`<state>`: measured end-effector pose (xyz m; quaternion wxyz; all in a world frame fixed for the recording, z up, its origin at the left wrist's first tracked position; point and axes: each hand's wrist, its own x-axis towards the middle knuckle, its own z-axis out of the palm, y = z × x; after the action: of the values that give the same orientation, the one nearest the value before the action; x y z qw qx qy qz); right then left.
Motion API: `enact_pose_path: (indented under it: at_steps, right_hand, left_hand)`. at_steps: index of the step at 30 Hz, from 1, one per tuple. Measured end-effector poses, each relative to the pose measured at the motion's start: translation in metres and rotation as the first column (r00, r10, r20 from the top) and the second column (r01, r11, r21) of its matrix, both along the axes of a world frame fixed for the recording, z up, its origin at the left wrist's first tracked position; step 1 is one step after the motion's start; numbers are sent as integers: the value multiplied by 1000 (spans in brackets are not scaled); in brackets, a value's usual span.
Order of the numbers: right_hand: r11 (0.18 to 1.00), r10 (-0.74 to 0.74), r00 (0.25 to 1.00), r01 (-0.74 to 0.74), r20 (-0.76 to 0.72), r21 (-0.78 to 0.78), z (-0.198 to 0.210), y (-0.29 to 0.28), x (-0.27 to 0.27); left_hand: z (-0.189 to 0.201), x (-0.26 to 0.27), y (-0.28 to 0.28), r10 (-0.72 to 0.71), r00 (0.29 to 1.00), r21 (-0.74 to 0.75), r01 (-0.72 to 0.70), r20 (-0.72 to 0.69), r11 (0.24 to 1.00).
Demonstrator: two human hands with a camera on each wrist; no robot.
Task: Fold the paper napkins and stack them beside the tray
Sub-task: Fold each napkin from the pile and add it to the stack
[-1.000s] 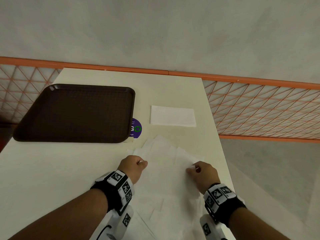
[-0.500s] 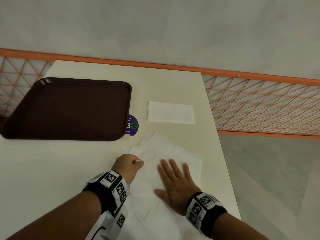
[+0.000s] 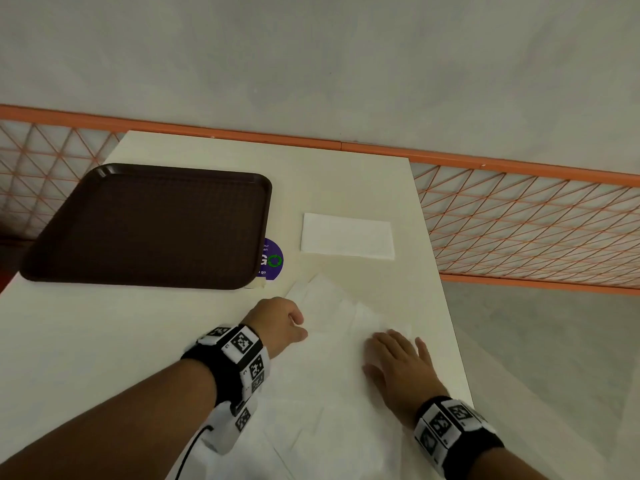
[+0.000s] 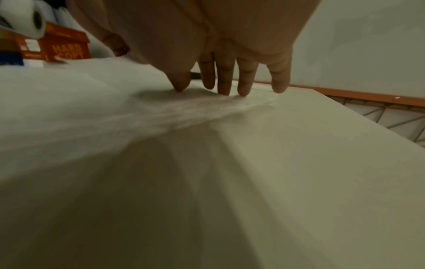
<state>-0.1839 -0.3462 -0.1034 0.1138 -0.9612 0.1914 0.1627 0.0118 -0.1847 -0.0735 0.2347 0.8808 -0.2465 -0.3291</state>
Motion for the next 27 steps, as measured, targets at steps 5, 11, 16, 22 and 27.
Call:
enact_pose_path:
  at_steps: [5, 11, 16, 22, 27]
  right_hand:
    - [997, -39, 999, 39, 2, 59, 13, -12, 29]
    - [979, -47, 998, 56, -50, 198, 24, -30, 37]
    - [873, -121, 992, 121, -30, 473, 43, -43, 30]
    - [419, -558, 828, 331, -47, 846, 59, -65, 36]
    - [253, -743, 664, 400, -88, 881, 49, -80, 57]
  left_hand:
    - [16, -2, -20, -235, 971, 61, 238, -43, 969]
    - [30, -3, -20, -261, 961, -148, 246, -90, 958]
    - [44, 9, -18, -212, 958, -308, 147, -191, 940]
    - [26, 30, -12, 130, 858, -301, -310, -496, 902]
    - [7, 31, -16, 179, 689, -253, -477, -702, 842]
